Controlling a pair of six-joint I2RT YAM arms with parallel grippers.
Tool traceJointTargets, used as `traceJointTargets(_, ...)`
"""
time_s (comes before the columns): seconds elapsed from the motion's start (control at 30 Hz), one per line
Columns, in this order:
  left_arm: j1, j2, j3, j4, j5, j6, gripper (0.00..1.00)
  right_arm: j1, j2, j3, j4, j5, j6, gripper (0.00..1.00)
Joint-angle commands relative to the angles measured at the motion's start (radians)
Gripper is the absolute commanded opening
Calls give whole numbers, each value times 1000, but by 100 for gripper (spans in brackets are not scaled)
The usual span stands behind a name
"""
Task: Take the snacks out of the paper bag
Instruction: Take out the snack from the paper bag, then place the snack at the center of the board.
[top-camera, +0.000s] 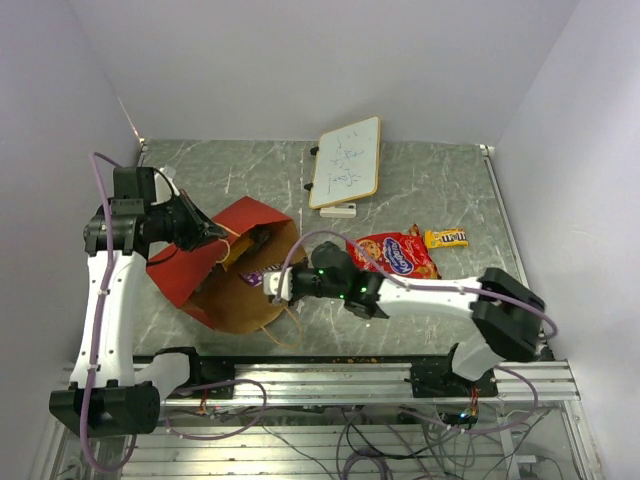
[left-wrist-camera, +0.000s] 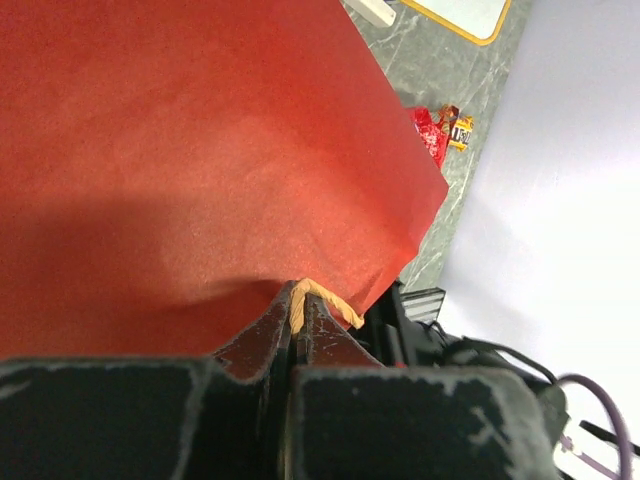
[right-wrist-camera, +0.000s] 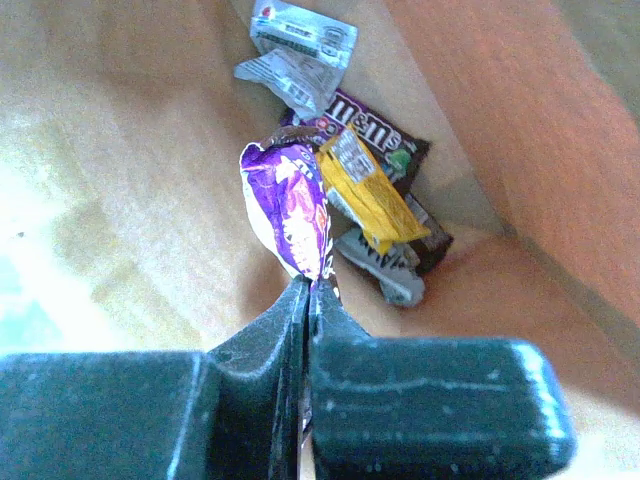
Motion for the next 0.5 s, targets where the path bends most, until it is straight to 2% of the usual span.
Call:
traceJointTargets(0.0,-5,31,41,71,36,0,7,-3,-183,-50,-180,123,182,0)
traceJointTargets(0.27,-3,82,48,102,33,0,7,-8,-564,-139,-385,283,189,0)
traceJointTargets(0.37,-3,83,37,130,31,-16,7,-17,-664,-193,-323,431,129,0)
traceJointTargets(0.47,-5,91,30,154,46,-28,7,-96,-669,-236,-178,586,121,0)
